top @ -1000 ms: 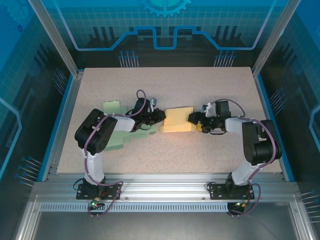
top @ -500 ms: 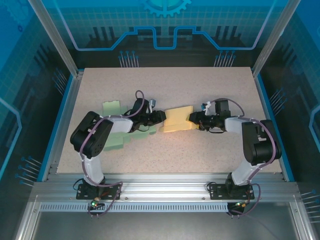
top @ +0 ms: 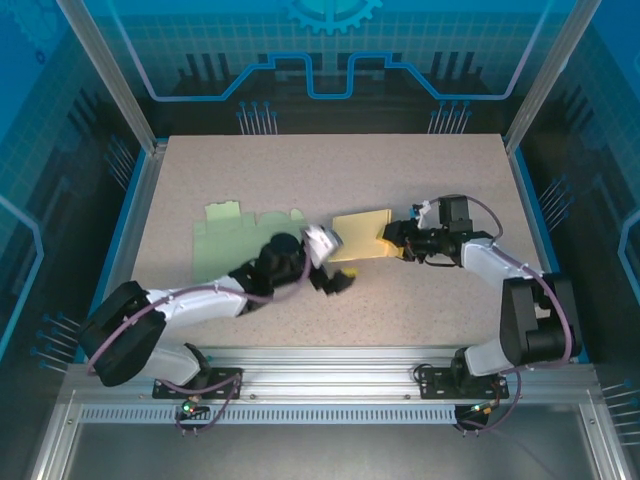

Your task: Fold the paper box

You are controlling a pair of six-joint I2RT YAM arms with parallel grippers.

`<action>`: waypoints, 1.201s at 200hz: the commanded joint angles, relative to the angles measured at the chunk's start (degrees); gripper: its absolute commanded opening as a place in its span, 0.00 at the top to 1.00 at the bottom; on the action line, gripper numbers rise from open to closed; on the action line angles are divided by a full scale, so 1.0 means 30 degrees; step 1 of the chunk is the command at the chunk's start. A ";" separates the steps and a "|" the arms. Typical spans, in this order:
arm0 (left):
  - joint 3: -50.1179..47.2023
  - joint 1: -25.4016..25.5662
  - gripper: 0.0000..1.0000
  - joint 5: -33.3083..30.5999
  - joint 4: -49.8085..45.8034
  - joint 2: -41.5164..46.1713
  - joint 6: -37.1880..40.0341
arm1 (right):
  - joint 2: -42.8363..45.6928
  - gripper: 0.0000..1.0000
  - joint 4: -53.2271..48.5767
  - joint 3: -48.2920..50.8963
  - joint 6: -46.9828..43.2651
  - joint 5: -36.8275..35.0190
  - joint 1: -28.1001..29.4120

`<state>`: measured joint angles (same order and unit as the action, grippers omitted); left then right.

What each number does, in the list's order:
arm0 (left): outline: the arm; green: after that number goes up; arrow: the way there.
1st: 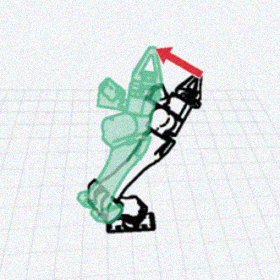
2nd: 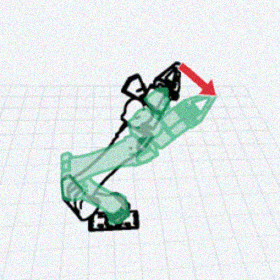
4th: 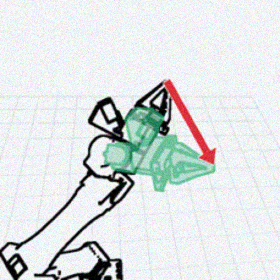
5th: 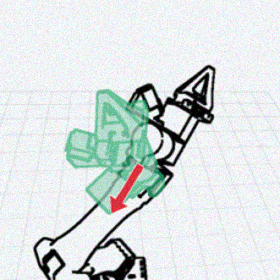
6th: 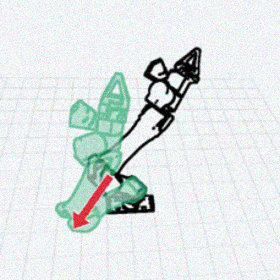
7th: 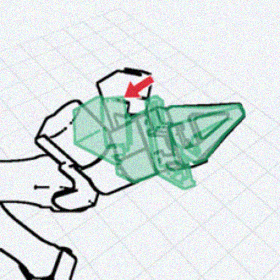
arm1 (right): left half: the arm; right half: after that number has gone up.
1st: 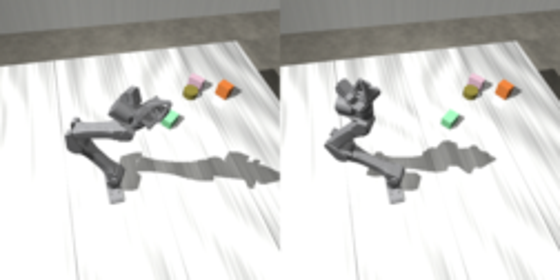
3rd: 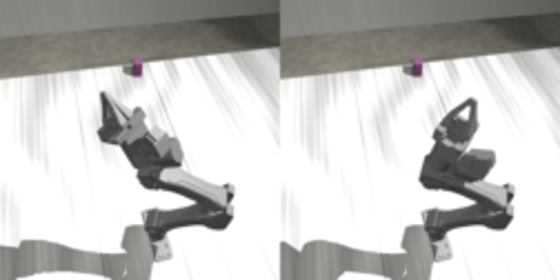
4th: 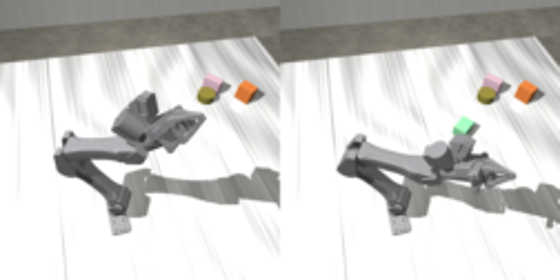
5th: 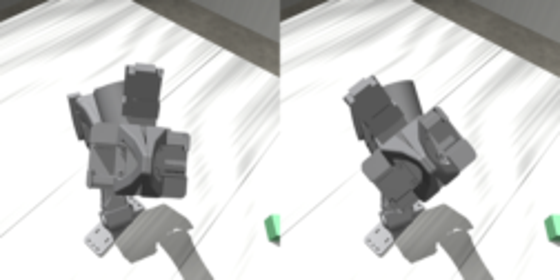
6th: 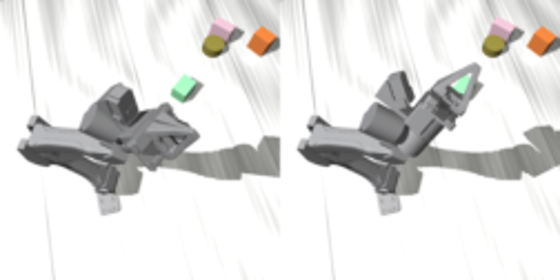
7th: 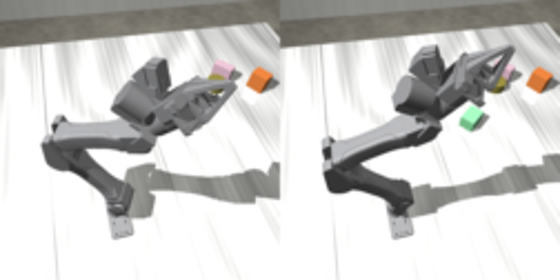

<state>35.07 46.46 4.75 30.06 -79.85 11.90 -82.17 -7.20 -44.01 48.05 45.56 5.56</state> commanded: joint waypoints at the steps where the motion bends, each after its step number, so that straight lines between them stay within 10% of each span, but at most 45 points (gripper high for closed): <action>1: -0.0300 0.0529 0.01 -0.4088 0.1328 -0.0253 0.7030 | 0.1287 0.58 -0.2396 -0.0169 0.0043 0.0583 -0.0151; 99: 0.2666 0.2934 0.04 -1.2675 0.5387 -0.5645 1.2521 | 0.3763 0.57 -0.3649 0.0453 0.0315 0.0187 -0.0140; 182: 0.2550 0.2971 0.47 -1.2586 0.4974 -0.4960 1.2539 | 0.2879 0.48 -0.3373 0.0804 0.0187 0.0449 -0.0485; 240: 0.2633 0.2971 0.60 -1.1432 0.0305 -0.3200 1.1846 | 0.3542 0.12 -0.4378 0.0740 -0.0776 0.0617 -0.2296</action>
<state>41.34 55.72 -30.09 37.32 -94.15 49.95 -72.97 -16.14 -42.70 47.92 46.59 2.31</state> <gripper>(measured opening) 0.406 0.814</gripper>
